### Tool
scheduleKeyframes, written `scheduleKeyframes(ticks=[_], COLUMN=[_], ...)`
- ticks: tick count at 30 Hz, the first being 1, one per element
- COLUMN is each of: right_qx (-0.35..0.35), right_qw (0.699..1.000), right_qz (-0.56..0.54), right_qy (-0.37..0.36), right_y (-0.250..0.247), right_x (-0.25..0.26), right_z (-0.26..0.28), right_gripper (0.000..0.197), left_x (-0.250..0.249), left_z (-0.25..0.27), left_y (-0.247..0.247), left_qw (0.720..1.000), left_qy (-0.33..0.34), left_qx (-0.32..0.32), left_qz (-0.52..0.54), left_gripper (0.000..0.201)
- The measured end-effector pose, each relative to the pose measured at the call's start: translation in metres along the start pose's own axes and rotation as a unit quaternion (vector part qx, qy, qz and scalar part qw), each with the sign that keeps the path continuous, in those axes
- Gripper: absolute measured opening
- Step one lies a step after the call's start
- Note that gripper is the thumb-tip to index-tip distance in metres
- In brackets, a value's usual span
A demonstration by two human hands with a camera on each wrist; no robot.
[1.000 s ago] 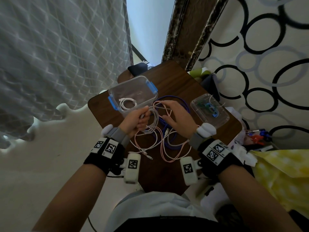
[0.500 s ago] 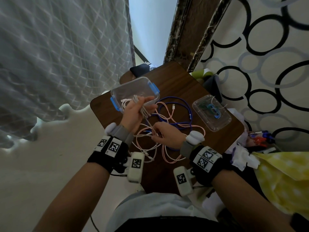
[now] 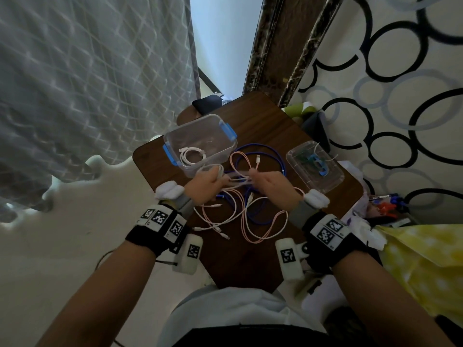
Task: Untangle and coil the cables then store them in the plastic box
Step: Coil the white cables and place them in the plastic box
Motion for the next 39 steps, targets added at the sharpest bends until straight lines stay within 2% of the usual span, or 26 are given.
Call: scheduleKeyframes(ticks=[1, 3, 5, 7, 9, 12, 14, 16, 17, 18, 20, 22, 25, 30, 33, 36, 39], right_qx=[-0.035, -0.093, -0.145, -0.183, -0.175, -0.133, -0.177, -0.264, -0.286, -0.284, -0.234, -0.170, -0.109, -0.090, -0.113, -0.171, -0.253], right_qw=[0.998, 0.993, 0.988, 0.979, 0.974, 0.970, 0.967, 0.954, 0.947, 0.943, 0.941, 0.935, 0.931, 0.952, 0.947, 0.914, 0.899], right_qz=[-0.047, -0.066, -0.044, -0.016, 0.032, 0.083, 0.103, 0.134, 0.147, 0.155, 0.182, 0.219, 0.265, 0.253, 0.251, 0.322, 0.331], right_qy=[0.010, 0.014, 0.037, 0.088, 0.142, 0.185, 0.155, 0.045, -0.019, -0.077, -0.166, -0.219, -0.226, -0.146, -0.166, -0.176, -0.134], right_y=[-0.006, -0.015, -0.024, -0.031, -0.034, -0.031, -0.029, -0.026, -0.022, -0.018, -0.006, 0.008, 0.024, 0.019, 0.016, 0.015, 0.003], right_x=[-0.003, -0.008, -0.014, -0.024, -0.033, -0.035, -0.030, -0.020, -0.013, -0.005, 0.014, 0.024, 0.020, 0.017, 0.023, 0.021, 0.018], right_z=[-0.001, -0.003, -0.005, -0.007, -0.010, -0.015, -0.017, -0.015, -0.015, -0.014, -0.013, -0.014, -0.017, -0.022, -0.022, -0.025, -0.029], right_gripper=[0.052, 0.054, 0.049, 0.049, 0.052, 0.049, 0.031, 0.029, 0.031, 0.033, 0.036, 0.037, 0.041, 0.041, 0.050, 0.031, 0.025], left_x=[0.003, 0.005, 0.005, 0.004, 0.003, 0.000, -0.003, -0.006, -0.007, -0.008, -0.011, -0.012, -0.012, -0.007, -0.006, -0.010, -0.015], left_z=[0.002, 0.005, 0.006, 0.008, 0.012, 0.015, 0.014, 0.011, 0.010, 0.010, 0.010, 0.010, 0.010, 0.007, 0.007, 0.008, 0.011], left_y=[0.000, -0.002, -0.004, -0.005, -0.010, -0.015, -0.014, -0.012, -0.011, -0.011, -0.011, -0.011, -0.010, -0.011, -0.012, -0.014, -0.020], left_qw=[0.996, 0.976, 0.956, 0.931, 0.912, 0.922, 0.931, 0.935, 0.937, 0.939, 0.943, 0.954, 0.966, 0.969, 0.969, 0.965, 0.952], left_qy=[-0.007, -0.017, -0.014, 0.016, 0.050, 0.061, 0.053, 0.034, 0.027, 0.023, 0.009, -0.004, -0.010, -0.016, -0.016, 0.004, 0.032], left_qx=[0.007, 0.020, 0.048, 0.089, 0.099, 0.051, 0.019, -0.007, -0.012, -0.013, -0.015, -0.030, -0.042, 0.002, 0.025, 0.033, 0.019], left_qz=[0.086, 0.217, 0.290, 0.355, 0.395, 0.378, 0.361, 0.353, 0.347, 0.344, 0.332, 0.297, 0.255, 0.246, 0.245, 0.262, 0.304], left_gripper=[0.023, 0.022, 0.026, 0.027, 0.023, 0.027, 0.023, 0.028, 0.028, 0.027, 0.026, 0.034, 0.040, 0.035, 0.030, 0.024, 0.021])
Point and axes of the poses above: each hand's wrist, its own z-axis away from the middle knuckle, its own y-axis out of the palm, x = y × z, the point moved 2 cm from there along -z, towards the middle knuckle, and after that the axes turned 7 degrees about x, right-handed, at the moved point
